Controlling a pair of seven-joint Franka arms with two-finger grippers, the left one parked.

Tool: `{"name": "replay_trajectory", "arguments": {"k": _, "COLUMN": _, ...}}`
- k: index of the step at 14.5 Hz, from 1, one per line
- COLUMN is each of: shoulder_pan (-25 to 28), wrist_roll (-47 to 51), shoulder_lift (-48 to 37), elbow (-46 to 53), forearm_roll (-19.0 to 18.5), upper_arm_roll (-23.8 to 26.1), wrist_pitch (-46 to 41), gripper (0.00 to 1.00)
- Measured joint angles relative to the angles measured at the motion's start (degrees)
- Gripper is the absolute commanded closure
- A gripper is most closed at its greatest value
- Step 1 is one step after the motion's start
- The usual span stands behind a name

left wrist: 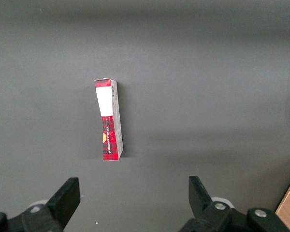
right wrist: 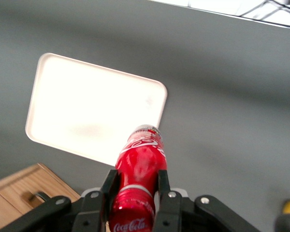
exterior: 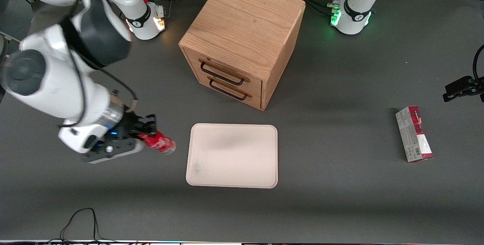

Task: Place coke bottle on tray
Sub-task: 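Lift the bottle and carry it over the white tray, then lower the bottle onto the tray and open the right gripper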

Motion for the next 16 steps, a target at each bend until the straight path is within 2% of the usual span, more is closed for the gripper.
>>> {"name": "replay_trajectory", "arguments": {"k": 4, "shoulder_pan": 1.3, "wrist_roll": 1.4, "shoulder_lift": 6.2, "elbow": -0.1, "forearm_roll": -1.8, "upper_arm_roll": 1.1, "wrist_pitch": 7.8, "gripper": 0.96}}
{"name": "replay_trajectory", "arguments": {"k": 8, "shoulder_pan": 2.4, "wrist_roll": 1.8, "shoulder_lift": 12.6, "elbow": -2.9, "forearm_roll": -8.8, "upper_arm_roll": 1.2, "wrist_pitch": 17.6, "gripper": 0.94}}
{"name": "replay_trajectory", "arguments": {"k": 11, "shoulder_pan": 3.0, "wrist_roll": 2.3, "shoulder_lift": 16.8, "elbow": -5.3, "forearm_roll": -10.1, "upper_arm_roll": 1.2, "wrist_pitch": 24.9, "gripper": 0.87}}
{"name": "replay_trajectory", "arguments": {"k": 12, "shoulder_pan": 3.0, "wrist_roll": 2.3, "shoulder_lift": 17.7, "elbow": -5.4, "forearm_roll": -10.1, "upper_arm_roll": 1.2, "wrist_pitch": 25.7, "gripper": 0.80}}
{"name": "replay_trajectory", "arguments": {"k": 13, "shoulder_pan": 2.9, "wrist_roll": 2.3, "shoulder_lift": 17.9, "elbow": -5.2, "forearm_roll": -10.2, "upper_arm_roll": 1.2, "wrist_pitch": 26.5, "gripper": 0.63}}
{"name": "replay_trajectory", "arguments": {"k": 14, "shoulder_pan": 2.8, "wrist_roll": 2.3, "shoulder_lift": 17.9, "elbow": -5.2, "forearm_roll": -10.2, "upper_arm_roll": 1.2, "wrist_pitch": 26.5, "gripper": 0.01}}
{"name": "replay_trajectory", "arguments": {"k": 16, "shoulder_pan": 2.6, "wrist_roll": 2.3, "shoulder_lift": 17.9, "elbow": -5.2, "forearm_roll": -10.2, "upper_arm_roll": 1.2, "wrist_pitch": 26.5, "gripper": 0.00}}
